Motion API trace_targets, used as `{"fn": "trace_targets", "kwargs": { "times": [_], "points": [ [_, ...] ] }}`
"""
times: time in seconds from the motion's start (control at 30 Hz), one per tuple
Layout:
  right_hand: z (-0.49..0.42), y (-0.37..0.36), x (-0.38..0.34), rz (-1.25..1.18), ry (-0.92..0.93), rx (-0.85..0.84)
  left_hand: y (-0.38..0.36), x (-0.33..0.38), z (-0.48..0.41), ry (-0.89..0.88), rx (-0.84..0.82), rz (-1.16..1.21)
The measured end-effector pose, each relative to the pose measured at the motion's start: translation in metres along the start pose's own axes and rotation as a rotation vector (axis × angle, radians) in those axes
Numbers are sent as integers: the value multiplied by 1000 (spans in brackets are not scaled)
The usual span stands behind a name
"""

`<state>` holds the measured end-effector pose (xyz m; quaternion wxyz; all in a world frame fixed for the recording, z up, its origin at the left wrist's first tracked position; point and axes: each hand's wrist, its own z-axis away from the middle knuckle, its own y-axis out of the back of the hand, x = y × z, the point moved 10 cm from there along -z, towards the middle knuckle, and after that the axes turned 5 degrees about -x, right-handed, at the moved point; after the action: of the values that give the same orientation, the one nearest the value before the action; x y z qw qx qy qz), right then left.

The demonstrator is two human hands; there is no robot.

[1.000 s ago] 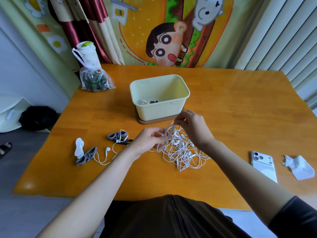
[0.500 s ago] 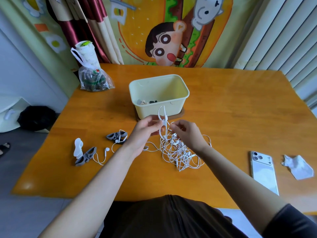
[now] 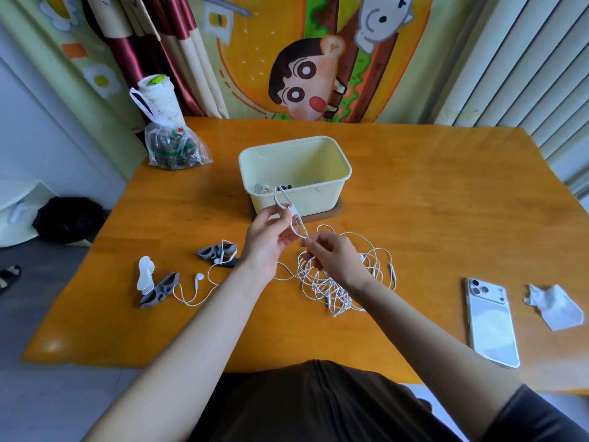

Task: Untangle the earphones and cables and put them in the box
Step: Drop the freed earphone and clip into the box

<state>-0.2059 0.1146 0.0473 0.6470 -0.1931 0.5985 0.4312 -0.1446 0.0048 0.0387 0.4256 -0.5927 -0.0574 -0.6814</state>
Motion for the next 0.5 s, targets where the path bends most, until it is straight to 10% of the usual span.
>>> {"fn": "trace_targets", "kwargs": {
  "times": [0.2,0.5],
  "points": [
    [3,3,-7,175,54,14,10,15,0,-191,72,-573],
    [-6,39,-33,536,134,18,5,-8,1,-67,-171,-712]
  ]
}}
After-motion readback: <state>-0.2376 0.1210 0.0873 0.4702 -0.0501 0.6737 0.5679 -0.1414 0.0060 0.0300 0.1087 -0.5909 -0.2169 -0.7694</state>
